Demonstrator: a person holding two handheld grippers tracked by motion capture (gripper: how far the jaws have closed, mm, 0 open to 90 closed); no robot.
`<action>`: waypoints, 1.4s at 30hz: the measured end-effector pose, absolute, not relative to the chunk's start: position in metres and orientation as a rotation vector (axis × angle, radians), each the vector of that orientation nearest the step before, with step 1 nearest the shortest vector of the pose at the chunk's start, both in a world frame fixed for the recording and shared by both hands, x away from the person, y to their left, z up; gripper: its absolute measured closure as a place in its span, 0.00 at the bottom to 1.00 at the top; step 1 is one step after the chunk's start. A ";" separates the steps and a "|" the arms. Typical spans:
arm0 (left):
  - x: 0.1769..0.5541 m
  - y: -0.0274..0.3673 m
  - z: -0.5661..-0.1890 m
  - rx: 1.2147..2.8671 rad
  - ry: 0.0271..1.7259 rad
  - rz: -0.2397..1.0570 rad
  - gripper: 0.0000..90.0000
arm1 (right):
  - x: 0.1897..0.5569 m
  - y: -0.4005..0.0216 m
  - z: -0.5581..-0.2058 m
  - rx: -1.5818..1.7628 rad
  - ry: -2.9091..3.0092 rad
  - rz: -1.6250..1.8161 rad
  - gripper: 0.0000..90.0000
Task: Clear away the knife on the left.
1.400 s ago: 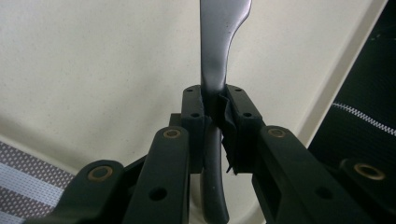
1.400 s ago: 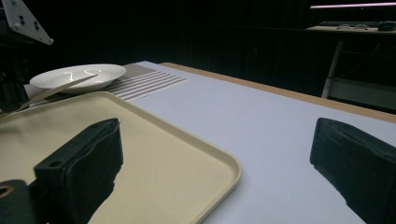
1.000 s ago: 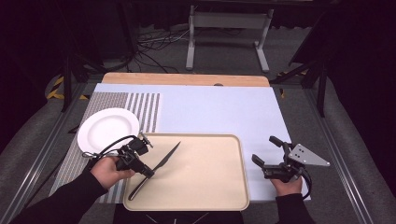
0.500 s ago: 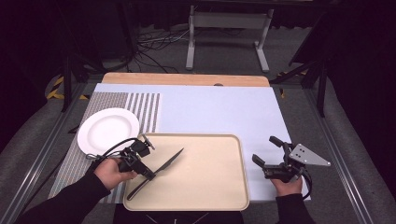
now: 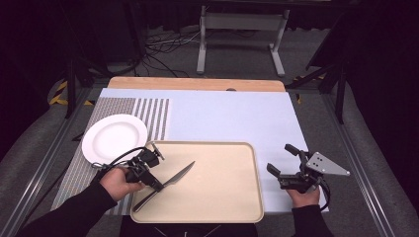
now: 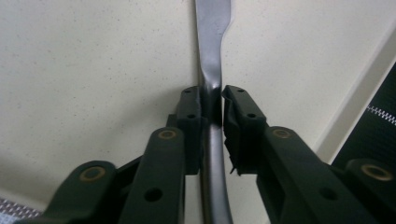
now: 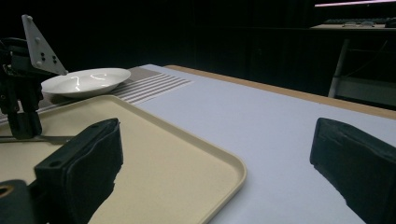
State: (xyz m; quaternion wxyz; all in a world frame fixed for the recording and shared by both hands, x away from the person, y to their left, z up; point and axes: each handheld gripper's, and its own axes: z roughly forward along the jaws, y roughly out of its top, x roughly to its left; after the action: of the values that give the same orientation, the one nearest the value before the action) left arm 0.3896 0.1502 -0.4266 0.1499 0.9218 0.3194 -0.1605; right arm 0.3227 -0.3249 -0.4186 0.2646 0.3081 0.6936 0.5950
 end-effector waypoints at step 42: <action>0.408 0.068 -0.425 2.588 0.413 -0.075 1.00 | 0.322 -0.327 -0.419 0.840 1.869 1.605 0.04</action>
State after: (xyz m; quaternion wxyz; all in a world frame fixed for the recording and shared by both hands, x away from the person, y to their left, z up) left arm 0.4078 0.0680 -0.4248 0.2568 0.9540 0.1523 -0.0276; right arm 0.3218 -0.3268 -0.4191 0.2664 0.3110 0.6921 0.5944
